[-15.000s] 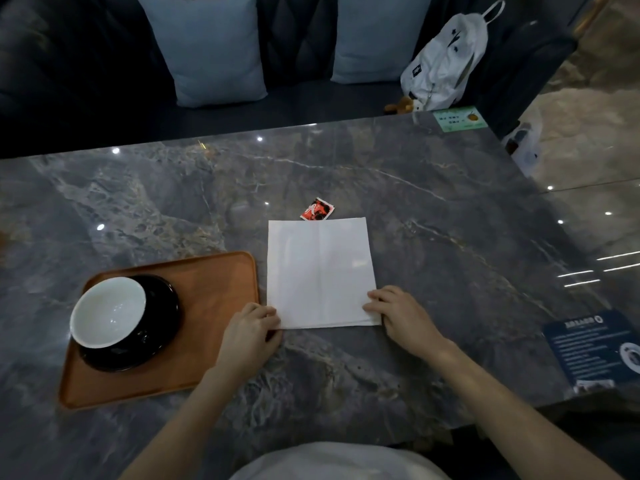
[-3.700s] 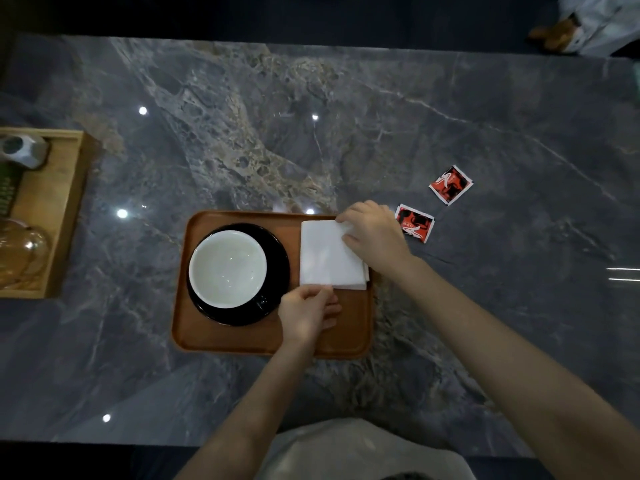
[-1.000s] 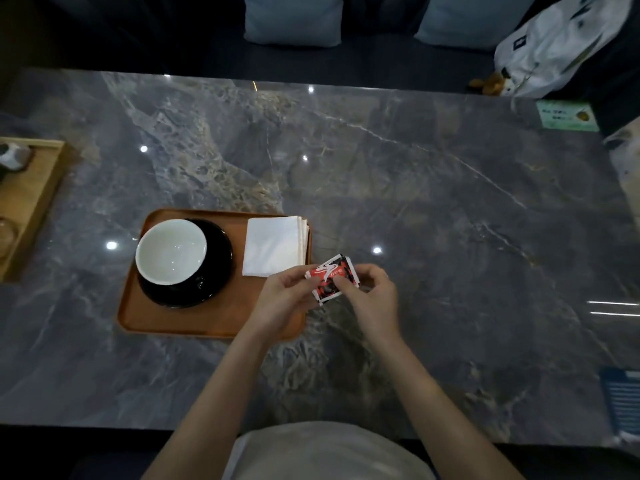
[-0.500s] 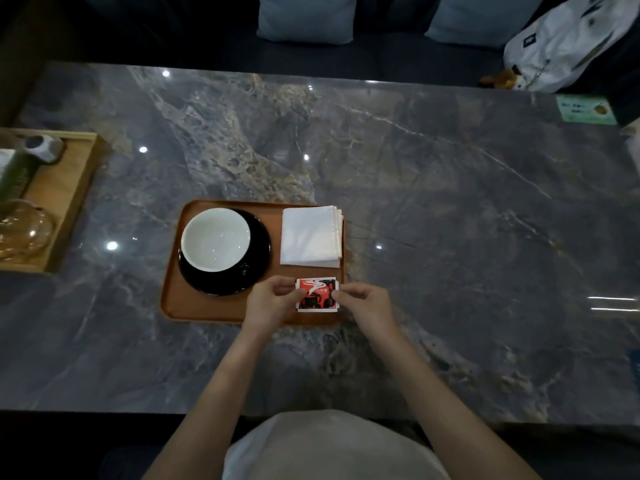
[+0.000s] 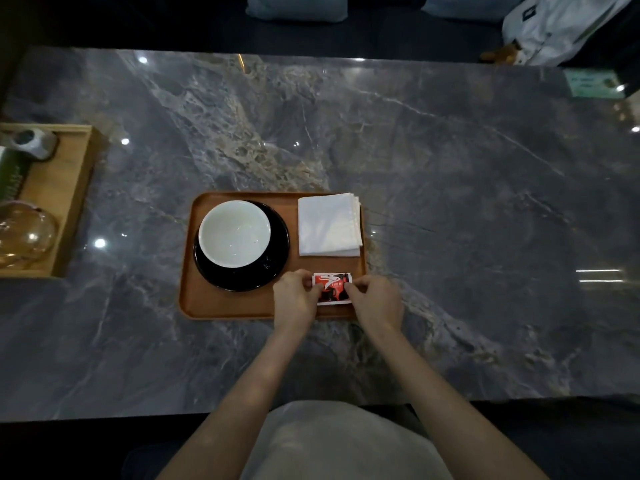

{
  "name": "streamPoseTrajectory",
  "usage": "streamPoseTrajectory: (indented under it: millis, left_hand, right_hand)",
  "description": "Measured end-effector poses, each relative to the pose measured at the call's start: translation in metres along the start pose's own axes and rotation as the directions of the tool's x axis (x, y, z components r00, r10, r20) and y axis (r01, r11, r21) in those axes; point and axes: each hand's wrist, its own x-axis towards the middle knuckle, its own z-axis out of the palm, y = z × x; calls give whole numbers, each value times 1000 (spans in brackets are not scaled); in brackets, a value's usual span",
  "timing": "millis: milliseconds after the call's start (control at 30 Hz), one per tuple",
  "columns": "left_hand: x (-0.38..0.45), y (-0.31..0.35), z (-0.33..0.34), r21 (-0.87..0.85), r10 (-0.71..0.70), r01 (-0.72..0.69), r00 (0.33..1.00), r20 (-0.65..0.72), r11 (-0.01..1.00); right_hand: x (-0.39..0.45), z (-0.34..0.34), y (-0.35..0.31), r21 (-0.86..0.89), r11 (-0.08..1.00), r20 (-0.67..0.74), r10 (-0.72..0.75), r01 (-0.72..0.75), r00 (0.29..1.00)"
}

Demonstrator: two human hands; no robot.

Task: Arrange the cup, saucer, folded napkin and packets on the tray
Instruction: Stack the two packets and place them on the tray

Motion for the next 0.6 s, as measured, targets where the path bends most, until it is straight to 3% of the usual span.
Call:
streamPoseTrajectory:
  millis: [367,533,600]
  left_hand:
    - [4,4,2,130,107,-117,991,82,985]
    - [11,5,-3,172,162,-184,977,136,968]
    - [14,8,-10,179,194,-219,970,149,959]
  right_hand:
    - [0,-1,4,-90,994,-56,-66,61,996]
    - [1,0,5,-151,944,35,-292,294,956]
    - [3,-3,5,-184,929,71,-312,320,948]
